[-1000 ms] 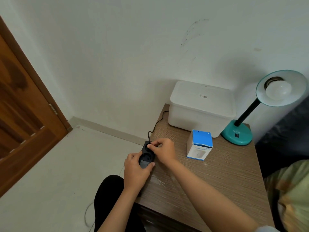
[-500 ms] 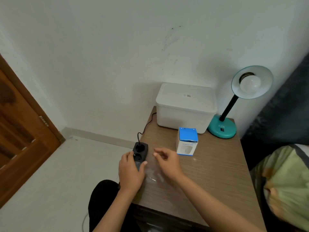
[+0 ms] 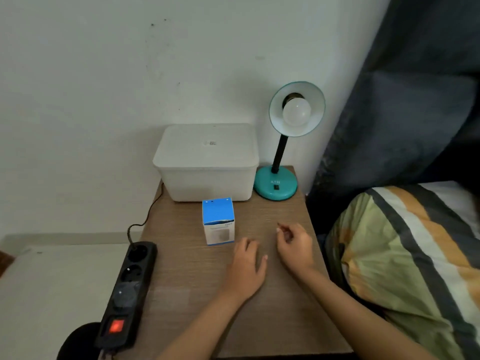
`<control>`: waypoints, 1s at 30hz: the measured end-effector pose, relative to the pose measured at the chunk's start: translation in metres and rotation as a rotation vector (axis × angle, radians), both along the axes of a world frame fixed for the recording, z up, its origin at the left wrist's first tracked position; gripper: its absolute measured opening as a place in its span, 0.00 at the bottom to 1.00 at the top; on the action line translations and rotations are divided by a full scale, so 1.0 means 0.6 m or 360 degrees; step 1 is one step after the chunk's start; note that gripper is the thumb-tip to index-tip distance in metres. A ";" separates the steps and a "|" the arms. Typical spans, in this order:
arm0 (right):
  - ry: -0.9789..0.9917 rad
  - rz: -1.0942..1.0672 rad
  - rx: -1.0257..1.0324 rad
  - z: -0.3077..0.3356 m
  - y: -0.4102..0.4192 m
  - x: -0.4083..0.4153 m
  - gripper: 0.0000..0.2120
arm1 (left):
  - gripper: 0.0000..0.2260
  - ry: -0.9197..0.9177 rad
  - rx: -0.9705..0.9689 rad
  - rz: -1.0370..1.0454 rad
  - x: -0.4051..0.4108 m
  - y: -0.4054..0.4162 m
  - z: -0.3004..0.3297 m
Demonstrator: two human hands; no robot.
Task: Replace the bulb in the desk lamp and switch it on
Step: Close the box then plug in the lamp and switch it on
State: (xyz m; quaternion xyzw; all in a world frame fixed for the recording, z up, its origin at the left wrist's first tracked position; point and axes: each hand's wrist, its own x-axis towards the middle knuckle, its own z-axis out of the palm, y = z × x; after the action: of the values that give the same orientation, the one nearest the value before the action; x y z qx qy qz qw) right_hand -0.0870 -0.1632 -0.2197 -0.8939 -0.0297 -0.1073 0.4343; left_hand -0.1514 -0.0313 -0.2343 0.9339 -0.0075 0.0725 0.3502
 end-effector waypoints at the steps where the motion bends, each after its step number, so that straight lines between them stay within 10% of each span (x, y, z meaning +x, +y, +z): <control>1: -0.0011 -0.0019 -0.0013 0.001 -0.003 0.022 0.04 | 0.17 0.0017 0.0045 -0.0056 0.024 -0.008 -0.001; 13: 0.0048 0.0186 -0.0064 -0.007 0.008 0.187 0.21 | 0.34 0.0366 0.0641 -0.0024 0.164 -0.020 -0.033; 30: -0.0122 0.0145 -0.0063 -0.044 0.010 0.212 0.12 | 0.34 0.0292 0.0617 0.0070 0.164 -0.025 -0.034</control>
State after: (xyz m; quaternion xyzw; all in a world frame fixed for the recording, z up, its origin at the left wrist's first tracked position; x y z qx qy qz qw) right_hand 0.0403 -0.1572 -0.2459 -0.8952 -0.0890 -0.1210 0.4195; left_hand -0.0533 -0.0462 -0.2548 0.9863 0.0309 -0.0080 0.1616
